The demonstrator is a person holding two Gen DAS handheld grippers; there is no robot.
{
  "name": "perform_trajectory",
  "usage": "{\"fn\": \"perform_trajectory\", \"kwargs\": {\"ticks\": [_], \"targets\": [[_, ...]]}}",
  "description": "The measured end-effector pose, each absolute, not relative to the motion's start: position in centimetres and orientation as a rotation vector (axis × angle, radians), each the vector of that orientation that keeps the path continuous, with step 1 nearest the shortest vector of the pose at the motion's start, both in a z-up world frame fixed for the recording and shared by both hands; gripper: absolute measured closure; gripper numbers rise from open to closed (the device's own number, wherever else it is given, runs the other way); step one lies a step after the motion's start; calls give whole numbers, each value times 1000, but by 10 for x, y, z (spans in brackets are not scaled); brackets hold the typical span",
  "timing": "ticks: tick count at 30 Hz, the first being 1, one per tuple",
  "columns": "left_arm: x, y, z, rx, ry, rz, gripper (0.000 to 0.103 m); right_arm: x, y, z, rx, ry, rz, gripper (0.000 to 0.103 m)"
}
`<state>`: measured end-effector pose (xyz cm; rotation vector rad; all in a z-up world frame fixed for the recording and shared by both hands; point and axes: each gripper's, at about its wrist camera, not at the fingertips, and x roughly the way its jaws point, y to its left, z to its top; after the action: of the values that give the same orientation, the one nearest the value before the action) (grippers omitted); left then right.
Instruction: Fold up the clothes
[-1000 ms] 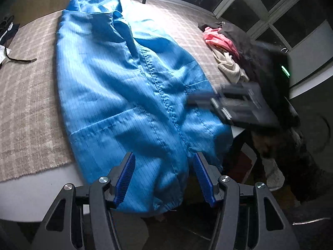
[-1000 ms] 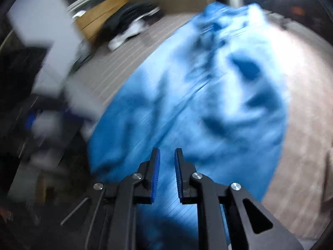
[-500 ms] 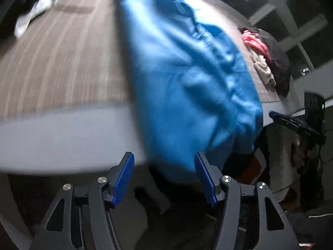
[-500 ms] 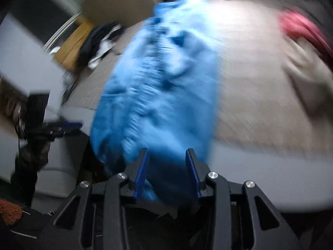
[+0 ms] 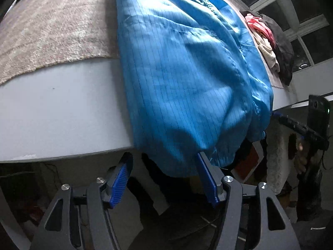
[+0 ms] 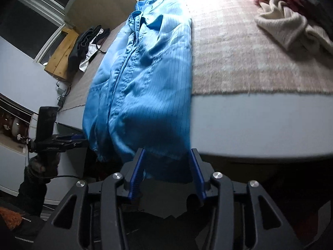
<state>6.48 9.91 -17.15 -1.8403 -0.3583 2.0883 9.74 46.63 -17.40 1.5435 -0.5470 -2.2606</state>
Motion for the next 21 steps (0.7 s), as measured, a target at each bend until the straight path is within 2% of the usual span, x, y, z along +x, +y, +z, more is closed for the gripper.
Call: {"fn": "perform_trajectory", "kwargs": {"ticks": [12,14,16,17,18,19,21], "targets": [[57,106,-186,-1886,-358,2057,40,82,436,-205,1667,-352,-2236,57],[58,105,-187,-1875,-377,2048,48,80,434,-212,1674,-364,-2215,57],[58,104,-187,-1865,-398,2026,71,79,433,-215,1668,-384,-2194,58],[58,103,-187,-1860,-406,2019,75,79,433,-215,1666,-381,-2182,65],[59,102,-186,-1849,-412,2011,83,79,432,-214,1665,-375,-2168,74],[59,102,-185,-1839,-412,2005,89,79,432,-213,1661,-369,-2155,78],[60,103,-180,-1819,-402,1994,96,80,432,-208,1654,-371,-2124,96]]}}
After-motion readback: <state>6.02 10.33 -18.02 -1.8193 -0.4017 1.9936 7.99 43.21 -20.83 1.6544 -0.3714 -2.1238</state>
